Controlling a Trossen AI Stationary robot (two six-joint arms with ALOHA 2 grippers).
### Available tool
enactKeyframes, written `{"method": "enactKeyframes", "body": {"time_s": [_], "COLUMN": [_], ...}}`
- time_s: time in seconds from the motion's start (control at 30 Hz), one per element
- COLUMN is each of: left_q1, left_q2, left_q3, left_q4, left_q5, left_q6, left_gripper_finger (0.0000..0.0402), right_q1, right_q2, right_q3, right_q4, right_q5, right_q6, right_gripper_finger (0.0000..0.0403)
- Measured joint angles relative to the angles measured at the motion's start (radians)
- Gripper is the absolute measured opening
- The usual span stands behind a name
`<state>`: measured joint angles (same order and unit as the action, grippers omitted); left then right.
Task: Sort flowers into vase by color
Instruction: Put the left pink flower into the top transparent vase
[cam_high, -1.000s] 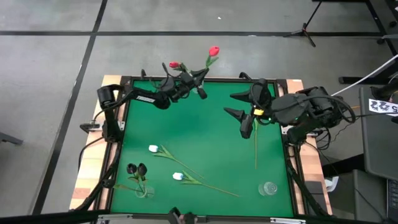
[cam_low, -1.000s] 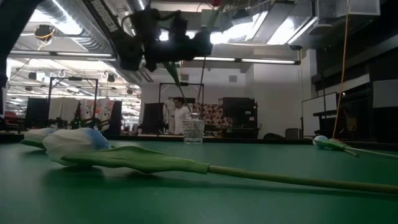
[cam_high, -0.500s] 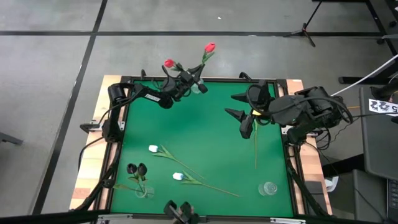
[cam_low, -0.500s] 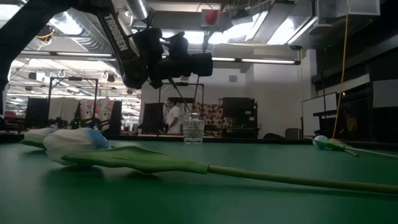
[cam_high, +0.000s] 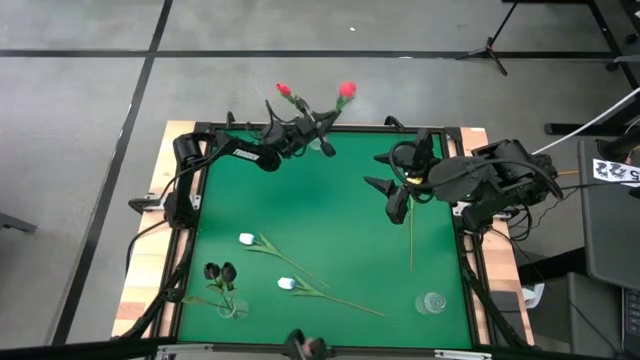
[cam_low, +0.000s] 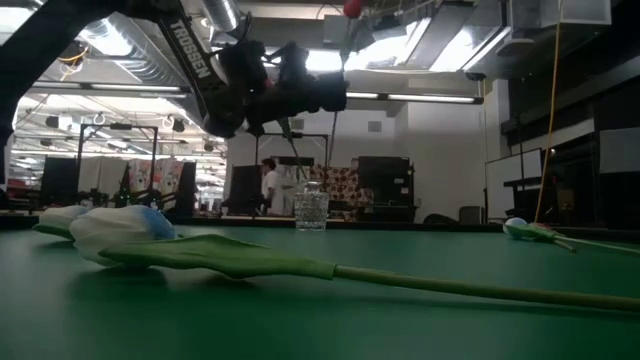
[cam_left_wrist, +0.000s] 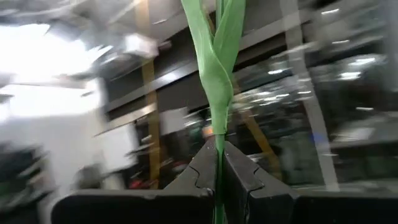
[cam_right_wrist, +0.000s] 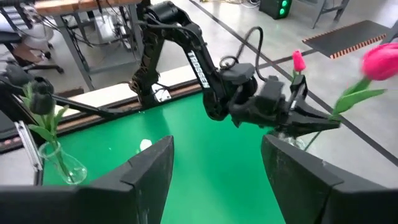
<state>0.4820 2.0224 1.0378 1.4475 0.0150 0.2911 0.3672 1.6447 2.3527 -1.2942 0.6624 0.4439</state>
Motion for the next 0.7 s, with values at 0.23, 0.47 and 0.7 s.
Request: {"method": "enactKeyframes", "body": {"time_s": [0.23, 0.47, 0.7], "left_q1": [-0.046, -0.081, -0.039], "left_q2": [-0.004, -0.005, -0.004], "left_q3": [0.000, -0.015, -0.095], "left_q4": [-0.146, -0.169, -0.107], "left_q5": [0.100, -0.301, -0.379], "left_q6": [0.006, -0.024, -0.116], "left_gripper_finger": [0.0002, 0.0002, 0.0002], "right_q1": [0.000, 0.000, 0.000], "right_q2": [0.000, 0.000, 0.000], "right_q3": [0.000, 0.000, 0.000], "right_q4": [-0.025, -0.027, -0.045], "right_q5": [-0.001, -0.001, 0.000], "right_q6": [0.008, -0.004, -0.007], "right_gripper_finger": [0.0241, 0.0241, 0.0241]}}
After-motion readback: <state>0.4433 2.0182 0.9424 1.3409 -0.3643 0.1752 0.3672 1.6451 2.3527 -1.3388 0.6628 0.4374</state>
